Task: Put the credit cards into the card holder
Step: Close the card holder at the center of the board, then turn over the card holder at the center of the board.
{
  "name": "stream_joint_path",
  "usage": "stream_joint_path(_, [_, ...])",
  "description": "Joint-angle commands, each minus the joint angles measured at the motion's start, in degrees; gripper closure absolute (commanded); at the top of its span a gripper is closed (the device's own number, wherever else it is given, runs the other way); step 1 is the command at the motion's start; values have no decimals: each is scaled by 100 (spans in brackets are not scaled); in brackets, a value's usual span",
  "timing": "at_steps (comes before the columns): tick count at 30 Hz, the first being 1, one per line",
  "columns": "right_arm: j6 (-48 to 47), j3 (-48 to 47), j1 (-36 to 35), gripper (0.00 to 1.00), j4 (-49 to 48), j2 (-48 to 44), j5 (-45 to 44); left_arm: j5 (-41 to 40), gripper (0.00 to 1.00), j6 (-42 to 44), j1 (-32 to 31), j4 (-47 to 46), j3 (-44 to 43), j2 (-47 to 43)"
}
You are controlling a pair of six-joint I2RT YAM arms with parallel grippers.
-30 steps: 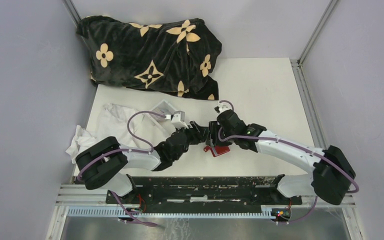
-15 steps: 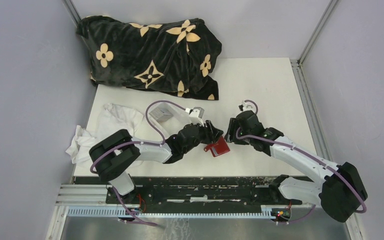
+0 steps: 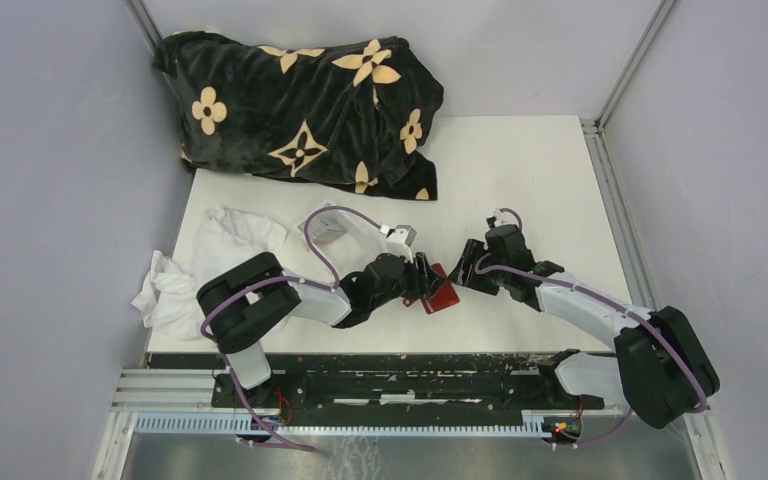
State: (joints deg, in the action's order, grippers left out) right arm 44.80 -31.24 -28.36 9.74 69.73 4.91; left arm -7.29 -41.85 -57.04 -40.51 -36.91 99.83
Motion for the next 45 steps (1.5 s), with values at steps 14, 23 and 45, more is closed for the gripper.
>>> stream_joint_path(14, [763, 822, 447, 40, -2470, 1199, 1633, -436, 45, -318, -12, 811, 106, 178])
stream_joint_path(23, [1215, 1552, 398, 40, -3468, 1552, 1979, -687, 46, -476, -12, 1002, 243, 245])
stream_joint_path(45, [948, 1920, 376, 41, -1992, -81, 1636, -1063, 50, -911, -9, 1146, 547, 165])
